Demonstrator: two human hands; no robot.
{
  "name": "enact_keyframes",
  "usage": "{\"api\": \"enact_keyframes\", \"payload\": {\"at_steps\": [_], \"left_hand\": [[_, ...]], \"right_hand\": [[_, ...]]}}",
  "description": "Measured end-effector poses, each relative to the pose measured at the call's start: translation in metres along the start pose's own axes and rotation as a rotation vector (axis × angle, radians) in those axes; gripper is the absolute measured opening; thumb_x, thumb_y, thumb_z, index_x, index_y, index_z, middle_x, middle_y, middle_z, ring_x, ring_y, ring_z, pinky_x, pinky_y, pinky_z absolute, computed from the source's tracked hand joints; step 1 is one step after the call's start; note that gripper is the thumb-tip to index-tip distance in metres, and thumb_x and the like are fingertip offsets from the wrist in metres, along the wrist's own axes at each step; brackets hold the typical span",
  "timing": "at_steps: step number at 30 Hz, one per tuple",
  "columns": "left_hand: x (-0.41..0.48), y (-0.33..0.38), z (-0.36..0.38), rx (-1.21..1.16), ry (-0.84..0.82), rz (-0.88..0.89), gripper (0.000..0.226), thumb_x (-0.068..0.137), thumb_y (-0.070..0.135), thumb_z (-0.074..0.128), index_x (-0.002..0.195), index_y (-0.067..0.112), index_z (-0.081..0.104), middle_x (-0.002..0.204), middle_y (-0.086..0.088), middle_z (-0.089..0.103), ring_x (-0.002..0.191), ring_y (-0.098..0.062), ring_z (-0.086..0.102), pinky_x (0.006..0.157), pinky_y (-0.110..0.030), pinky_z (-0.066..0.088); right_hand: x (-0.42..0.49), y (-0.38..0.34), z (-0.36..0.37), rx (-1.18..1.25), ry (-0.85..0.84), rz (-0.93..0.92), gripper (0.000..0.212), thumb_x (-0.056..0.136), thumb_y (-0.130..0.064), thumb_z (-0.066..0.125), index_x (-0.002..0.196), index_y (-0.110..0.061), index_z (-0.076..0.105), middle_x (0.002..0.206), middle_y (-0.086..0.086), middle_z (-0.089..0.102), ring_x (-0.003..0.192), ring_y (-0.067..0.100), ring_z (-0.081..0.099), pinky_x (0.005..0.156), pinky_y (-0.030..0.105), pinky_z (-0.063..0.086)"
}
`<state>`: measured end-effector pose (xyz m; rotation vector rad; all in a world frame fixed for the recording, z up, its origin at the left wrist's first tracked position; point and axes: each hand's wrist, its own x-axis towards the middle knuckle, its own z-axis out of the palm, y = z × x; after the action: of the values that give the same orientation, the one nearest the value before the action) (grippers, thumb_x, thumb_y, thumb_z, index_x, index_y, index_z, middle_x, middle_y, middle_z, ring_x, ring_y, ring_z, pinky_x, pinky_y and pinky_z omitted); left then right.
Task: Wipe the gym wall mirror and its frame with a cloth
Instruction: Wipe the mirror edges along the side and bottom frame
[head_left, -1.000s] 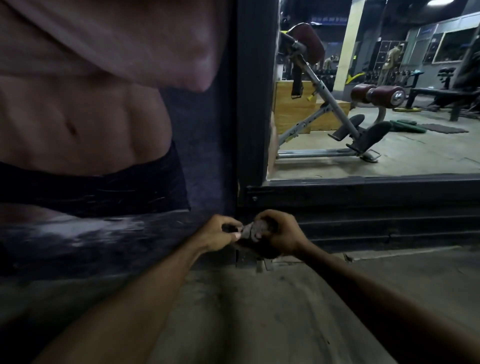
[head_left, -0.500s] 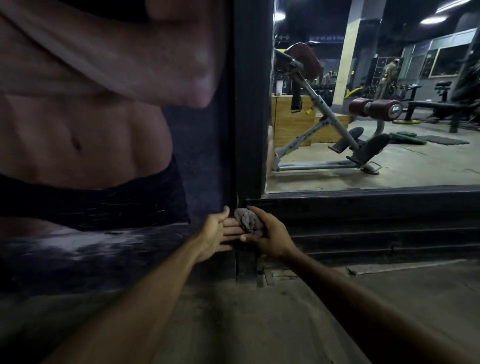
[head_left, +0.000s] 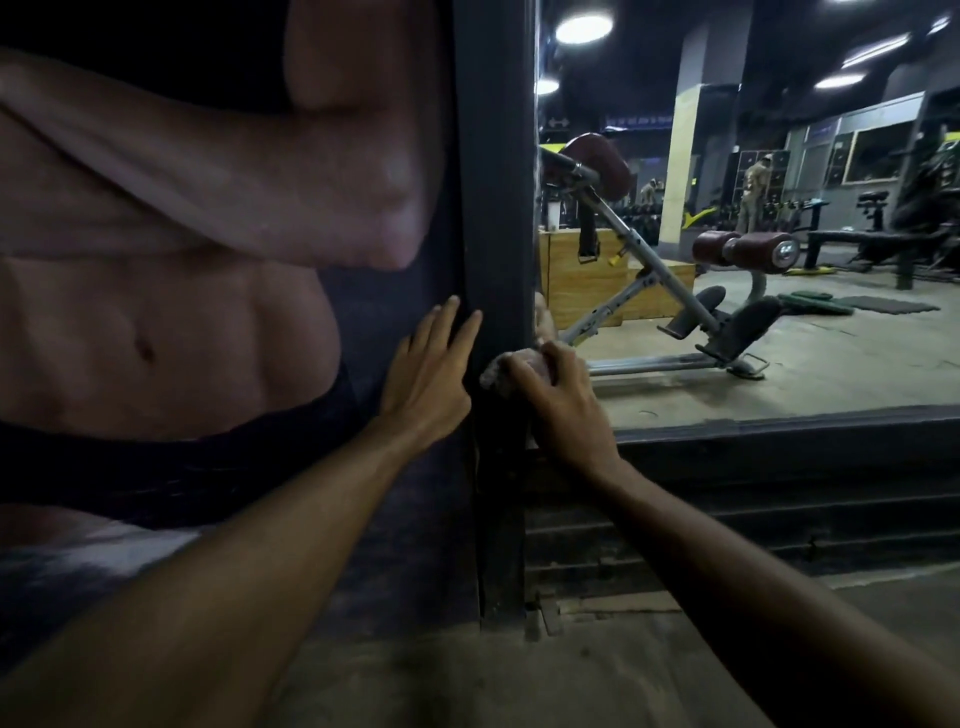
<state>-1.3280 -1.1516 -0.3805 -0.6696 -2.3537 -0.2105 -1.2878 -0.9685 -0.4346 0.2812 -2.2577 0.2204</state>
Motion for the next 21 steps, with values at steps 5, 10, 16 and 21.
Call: {"api": "enact_keyframes", "payload": {"at_steps": [5, 10, 16, 21], "left_hand": [[0.025, -0.005, -0.011, 0.274, 0.016, 0.135, 0.092, 0.091, 0.02, 0.058, 0.164, 0.022, 0.001, 0.168, -0.015, -0.017, 0.156, -0.034, -0.011, 0.127, -0.046, 0.006], [0.025, -0.011, -0.005, 0.327, 0.063, 0.244, 0.091, 0.085, 0.009, 0.056, 0.163, 0.013, 0.009, 0.171, -0.012, -0.006, 0.158, -0.03, -0.004, 0.126, -0.043, 0.008], [0.023, -0.007, -0.007, 0.325, 0.065, 0.265, 0.088, 0.08, 0.005, 0.043, 0.162, 0.008, 0.012, 0.171, -0.013, 0.001, 0.158, -0.03, 0.003, 0.126, -0.042, 0.012], [0.019, -0.004, -0.01, 0.359, -0.02, 0.267, 0.098, 0.083, 0.001, 0.053, 0.163, 0.017, 0.0, 0.169, -0.014, -0.016, 0.157, -0.03, -0.011, 0.127, -0.041, 0.003]], "right_hand": [[-0.005, 0.001, 0.04, -0.082, 0.028, 0.073, 0.067, 0.093, -0.054, 0.053, 0.154, -0.035, 0.036, 0.161, 0.016, 0.022, 0.147, 0.042, 0.023, 0.111, 0.062, 0.03], [-0.005, -0.011, 0.053, 0.055, 0.131, 0.121, 0.052, 0.092, -0.03, 0.062, 0.143, -0.027, 0.05, 0.149, 0.019, 0.034, 0.13, 0.042, 0.041, 0.094, 0.054, 0.049], [-0.025, -0.005, 0.065, -0.01, 0.04, -0.054, 0.038, 0.091, -0.023, 0.063, 0.128, -0.016, 0.06, 0.129, 0.017, 0.046, 0.11, 0.035, 0.055, 0.077, 0.042, 0.06], [-0.053, 0.004, 0.066, -0.004, -0.115, -0.276, 0.027, 0.098, -0.024, 0.056, 0.123, -0.03, 0.063, 0.125, 0.0, 0.05, 0.111, 0.023, 0.053, 0.088, 0.044, 0.056]]}}
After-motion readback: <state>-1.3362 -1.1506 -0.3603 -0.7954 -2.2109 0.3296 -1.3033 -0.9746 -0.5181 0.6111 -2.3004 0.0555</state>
